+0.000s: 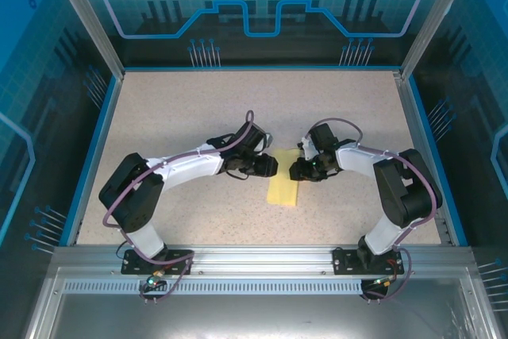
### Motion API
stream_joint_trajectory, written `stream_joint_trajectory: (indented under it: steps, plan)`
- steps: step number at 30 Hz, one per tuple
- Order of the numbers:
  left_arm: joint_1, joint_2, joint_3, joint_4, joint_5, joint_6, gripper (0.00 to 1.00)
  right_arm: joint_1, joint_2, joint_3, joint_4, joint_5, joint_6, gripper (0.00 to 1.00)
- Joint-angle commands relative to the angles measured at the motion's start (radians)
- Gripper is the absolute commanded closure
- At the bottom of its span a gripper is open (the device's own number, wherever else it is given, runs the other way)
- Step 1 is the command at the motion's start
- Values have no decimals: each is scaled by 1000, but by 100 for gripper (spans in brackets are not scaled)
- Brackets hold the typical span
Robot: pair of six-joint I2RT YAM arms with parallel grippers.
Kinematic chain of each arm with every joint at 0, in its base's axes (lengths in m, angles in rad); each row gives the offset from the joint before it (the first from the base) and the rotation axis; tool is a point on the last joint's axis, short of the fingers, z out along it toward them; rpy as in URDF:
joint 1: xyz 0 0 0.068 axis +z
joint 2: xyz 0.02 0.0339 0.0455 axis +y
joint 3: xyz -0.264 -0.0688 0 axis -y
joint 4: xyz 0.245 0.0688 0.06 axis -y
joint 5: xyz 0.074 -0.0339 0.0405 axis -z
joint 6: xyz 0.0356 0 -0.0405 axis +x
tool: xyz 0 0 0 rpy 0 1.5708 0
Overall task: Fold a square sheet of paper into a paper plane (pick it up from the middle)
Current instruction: Fold the square sheet of paper in half at the center of the table.
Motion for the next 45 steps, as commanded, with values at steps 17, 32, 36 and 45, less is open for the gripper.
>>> stream_joint_trajectory:
  steps: [17, 32, 36, 45]
  plan:
    - [18, 7, -10, -18, 13, 12, 59, -34, -18, -30, 20, -33, 54, 64]
    - [18, 29, -10, 4, 34, -1, 59, -51, -37, -66, 46, -45, 96, 67]
    - [18, 33, -7, 5, 38, -1, 59, -51, -33, -69, 59, -54, 115, 66]
    - [18, 45, -3, 5, 44, 0, 59, -47, -28, -70, 61, -43, 117, 62]
